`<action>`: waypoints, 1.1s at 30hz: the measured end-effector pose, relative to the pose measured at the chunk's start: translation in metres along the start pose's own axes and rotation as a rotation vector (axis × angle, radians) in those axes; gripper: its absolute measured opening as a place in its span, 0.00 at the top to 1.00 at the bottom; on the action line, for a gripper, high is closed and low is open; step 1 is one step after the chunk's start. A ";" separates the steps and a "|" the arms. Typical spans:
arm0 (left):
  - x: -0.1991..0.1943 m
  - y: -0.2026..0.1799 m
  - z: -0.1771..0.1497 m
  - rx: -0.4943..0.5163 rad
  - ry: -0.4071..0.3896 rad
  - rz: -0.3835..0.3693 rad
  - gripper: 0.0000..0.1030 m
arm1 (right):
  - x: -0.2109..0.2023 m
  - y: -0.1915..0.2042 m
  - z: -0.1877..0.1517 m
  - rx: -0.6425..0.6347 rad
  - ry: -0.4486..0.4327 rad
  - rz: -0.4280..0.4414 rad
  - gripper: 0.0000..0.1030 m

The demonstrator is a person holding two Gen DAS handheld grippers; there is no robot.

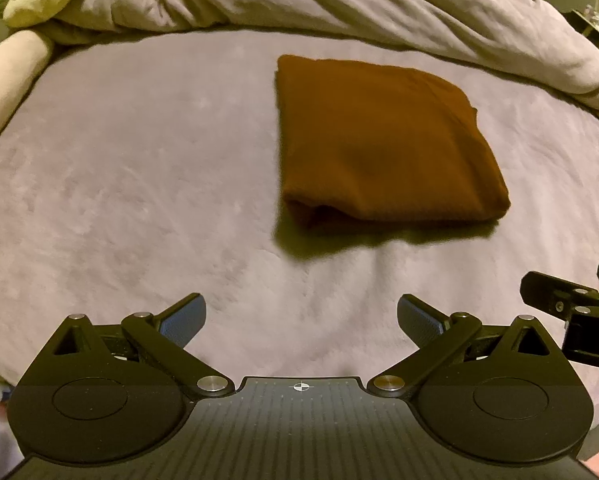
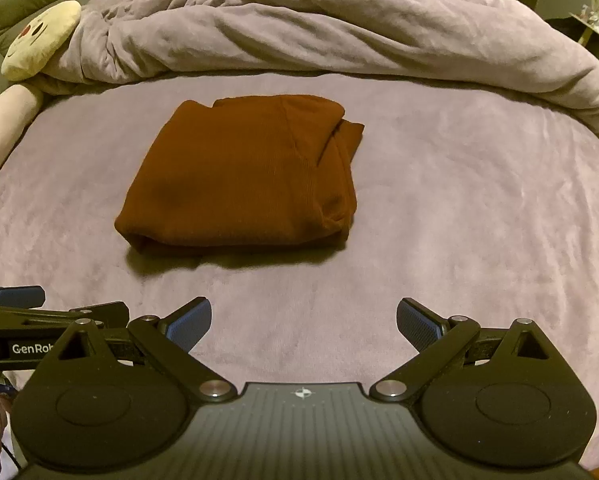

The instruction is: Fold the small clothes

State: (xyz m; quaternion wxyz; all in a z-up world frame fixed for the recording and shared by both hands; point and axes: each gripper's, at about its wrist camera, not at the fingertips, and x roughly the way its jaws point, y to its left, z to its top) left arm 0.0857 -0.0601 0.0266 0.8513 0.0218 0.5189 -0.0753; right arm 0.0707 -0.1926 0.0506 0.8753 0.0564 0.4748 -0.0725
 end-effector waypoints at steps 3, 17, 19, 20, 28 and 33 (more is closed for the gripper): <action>0.000 -0.001 0.000 0.006 -0.005 0.004 0.00 | 0.000 0.000 0.001 0.000 0.000 -0.002 0.04; -0.002 -0.003 0.000 0.021 -0.014 0.004 0.00 | 0.000 -0.002 0.002 0.000 0.000 0.003 0.04; -0.002 -0.005 0.000 0.028 -0.015 0.008 0.00 | 0.000 -0.002 0.002 -0.002 0.001 0.004 0.04; -0.002 -0.005 0.000 0.029 -0.016 0.009 0.00 | 0.000 -0.002 0.003 -0.003 0.002 0.003 0.04; -0.003 -0.007 0.000 0.034 -0.022 0.000 0.00 | -0.001 0.000 0.002 -0.003 -0.006 0.002 0.04; -0.003 -0.009 0.000 0.035 -0.025 0.002 0.00 | -0.001 0.001 0.002 -0.003 -0.007 -0.002 0.04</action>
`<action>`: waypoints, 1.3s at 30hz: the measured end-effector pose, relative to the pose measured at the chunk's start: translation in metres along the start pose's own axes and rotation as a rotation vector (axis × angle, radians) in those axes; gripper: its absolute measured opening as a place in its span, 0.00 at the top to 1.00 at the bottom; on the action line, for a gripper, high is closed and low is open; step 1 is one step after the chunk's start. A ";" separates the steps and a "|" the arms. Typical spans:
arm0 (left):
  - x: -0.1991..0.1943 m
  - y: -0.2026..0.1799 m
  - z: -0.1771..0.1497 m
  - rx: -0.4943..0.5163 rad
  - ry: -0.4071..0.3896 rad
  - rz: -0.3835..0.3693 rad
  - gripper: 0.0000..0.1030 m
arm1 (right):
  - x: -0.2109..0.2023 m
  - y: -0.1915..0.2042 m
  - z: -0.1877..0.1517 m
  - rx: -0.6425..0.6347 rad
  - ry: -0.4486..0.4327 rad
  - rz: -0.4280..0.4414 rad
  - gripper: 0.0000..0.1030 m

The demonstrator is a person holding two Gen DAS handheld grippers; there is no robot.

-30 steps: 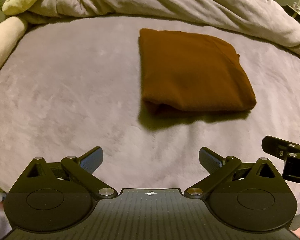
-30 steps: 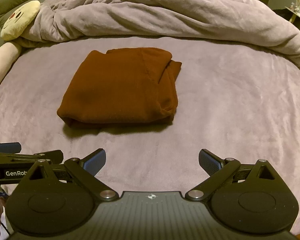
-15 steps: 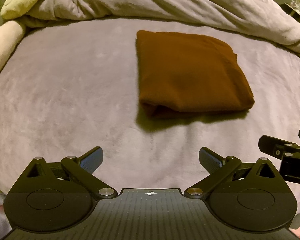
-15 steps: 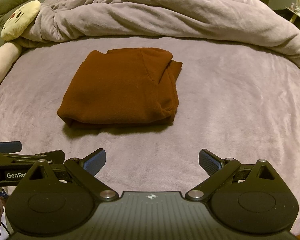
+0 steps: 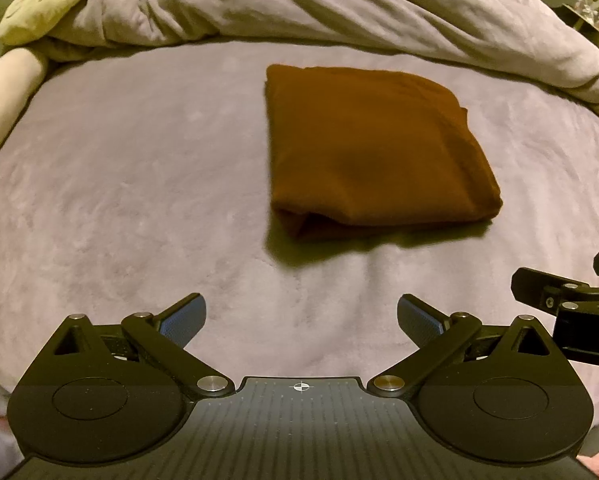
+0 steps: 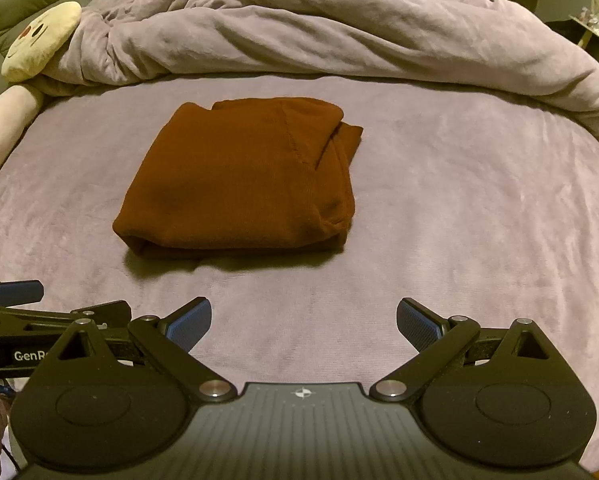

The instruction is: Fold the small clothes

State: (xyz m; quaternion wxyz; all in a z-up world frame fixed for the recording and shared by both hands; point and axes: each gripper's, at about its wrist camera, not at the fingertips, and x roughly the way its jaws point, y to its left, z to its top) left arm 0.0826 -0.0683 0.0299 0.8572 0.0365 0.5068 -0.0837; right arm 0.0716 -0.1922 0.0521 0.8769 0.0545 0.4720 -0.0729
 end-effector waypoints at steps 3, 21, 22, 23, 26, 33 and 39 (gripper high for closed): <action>0.000 0.000 0.000 -0.004 0.000 -0.004 0.00 | -0.001 0.000 0.000 0.001 -0.004 0.002 0.04; -0.004 -0.009 0.000 0.055 -0.031 0.024 0.00 | -0.002 -0.003 -0.001 0.004 -0.014 0.005 0.04; -0.004 -0.009 -0.001 0.055 -0.034 0.020 0.00 | -0.002 -0.003 -0.001 0.005 -0.015 0.004 0.04; -0.004 -0.009 -0.001 0.055 -0.034 0.020 0.00 | -0.002 -0.004 -0.001 0.007 -0.015 0.004 0.04; -0.005 -0.010 -0.001 0.059 -0.033 0.011 0.00 | -0.003 -0.004 -0.002 0.009 -0.015 0.003 0.04; -0.006 -0.010 -0.003 0.057 -0.019 0.003 0.00 | -0.004 -0.005 -0.003 0.020 -0.020 0.003 0.04; -0.004 -0.012 -0.006 0.068 -0.004 0.018 0.00 | -0.006 -0.007 -0.003 0.020 -0.025 0.004 0.04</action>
